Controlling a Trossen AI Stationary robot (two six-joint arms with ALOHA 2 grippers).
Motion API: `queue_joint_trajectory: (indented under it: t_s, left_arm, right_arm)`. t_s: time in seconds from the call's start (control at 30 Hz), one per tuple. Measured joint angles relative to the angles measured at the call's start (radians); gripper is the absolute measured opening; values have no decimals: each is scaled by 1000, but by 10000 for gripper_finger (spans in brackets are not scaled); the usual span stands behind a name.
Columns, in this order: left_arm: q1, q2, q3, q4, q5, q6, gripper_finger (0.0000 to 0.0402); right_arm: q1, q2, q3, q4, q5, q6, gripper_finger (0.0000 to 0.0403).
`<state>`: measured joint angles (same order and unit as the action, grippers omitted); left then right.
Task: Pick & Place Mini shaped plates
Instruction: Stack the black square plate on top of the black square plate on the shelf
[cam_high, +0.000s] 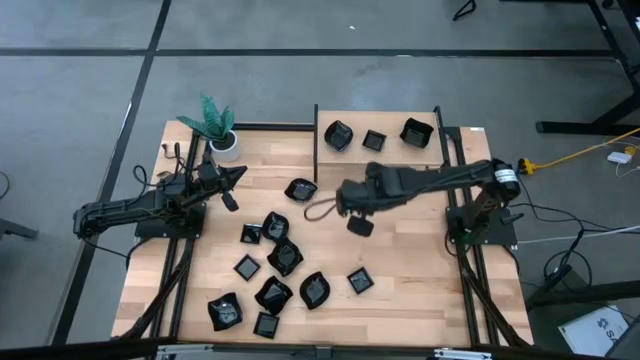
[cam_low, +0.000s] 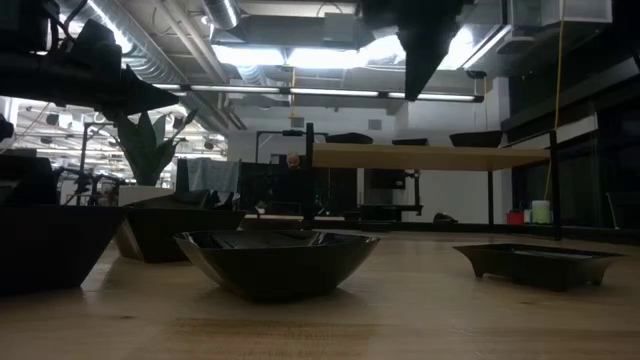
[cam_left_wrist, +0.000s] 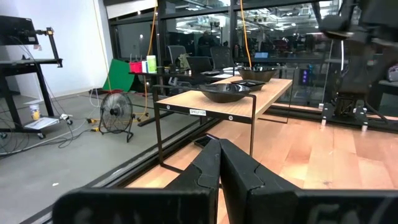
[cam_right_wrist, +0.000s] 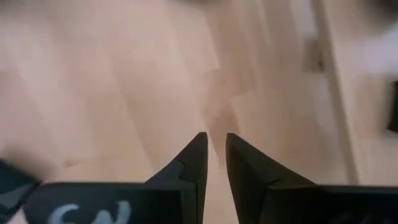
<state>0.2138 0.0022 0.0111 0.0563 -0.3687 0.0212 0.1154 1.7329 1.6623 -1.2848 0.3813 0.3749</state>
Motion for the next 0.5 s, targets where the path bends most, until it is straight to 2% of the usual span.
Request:
queue_joint_trajectory:
  t_s: [0.5]
  left_arm:
    - [0, 0, 0, 0, 0, 0, 4]
  right_arm:
    - [254, 0, 0, 12, 0, 254, 58]
